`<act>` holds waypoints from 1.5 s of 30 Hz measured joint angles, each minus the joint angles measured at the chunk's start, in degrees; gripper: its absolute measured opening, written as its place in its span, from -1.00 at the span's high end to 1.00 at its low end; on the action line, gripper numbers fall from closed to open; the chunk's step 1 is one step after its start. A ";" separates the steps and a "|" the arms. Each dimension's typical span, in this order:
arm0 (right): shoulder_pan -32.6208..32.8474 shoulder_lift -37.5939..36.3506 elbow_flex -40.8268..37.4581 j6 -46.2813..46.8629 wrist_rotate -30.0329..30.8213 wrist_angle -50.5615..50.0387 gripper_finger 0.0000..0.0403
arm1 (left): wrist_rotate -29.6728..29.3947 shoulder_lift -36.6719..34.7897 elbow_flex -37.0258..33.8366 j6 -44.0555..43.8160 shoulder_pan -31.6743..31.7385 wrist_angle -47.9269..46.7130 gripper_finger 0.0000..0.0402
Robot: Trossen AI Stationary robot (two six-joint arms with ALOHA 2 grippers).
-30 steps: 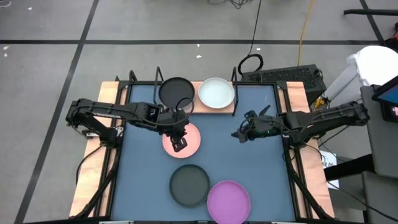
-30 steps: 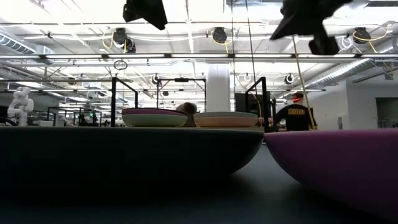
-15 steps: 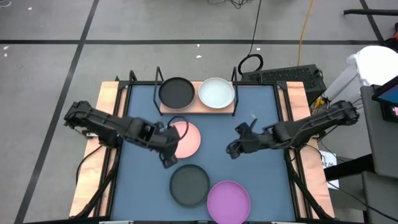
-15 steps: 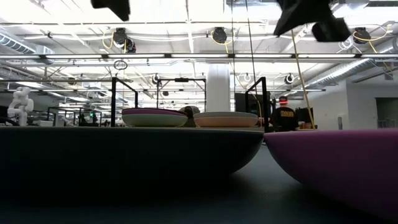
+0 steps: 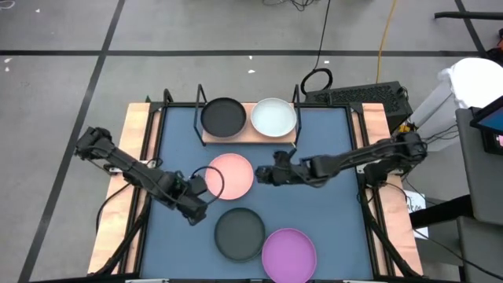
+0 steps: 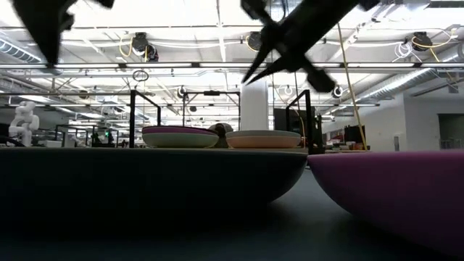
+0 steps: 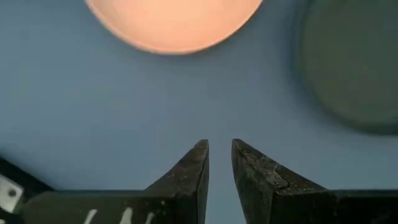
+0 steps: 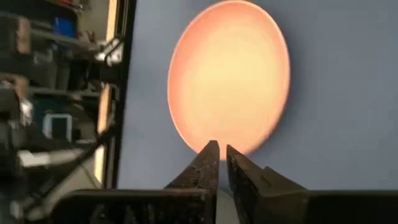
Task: Place and stack plates onto a shelf
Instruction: Stack the pink plate on top of the gray plate
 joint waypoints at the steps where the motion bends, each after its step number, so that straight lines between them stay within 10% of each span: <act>1: -0.76 0.99 0.00 0.64 -1.08 1.47 0.88 | 0.08 -0.98 -1.37 -0.98 -0.55 0.69 0.62; 21: -5.18 14.80 -0.04 3.76 -8.58 7.98 0.32 | -5.27 -6.36 -6.80 -18.62 -10.82 4.78 0.62; 45: -5.92 18.69 -0.09 -0.46 -8.85 14.33 0.96 | -8.21 -6.36 -6.76 -20.16 -10.96 4.74 0.62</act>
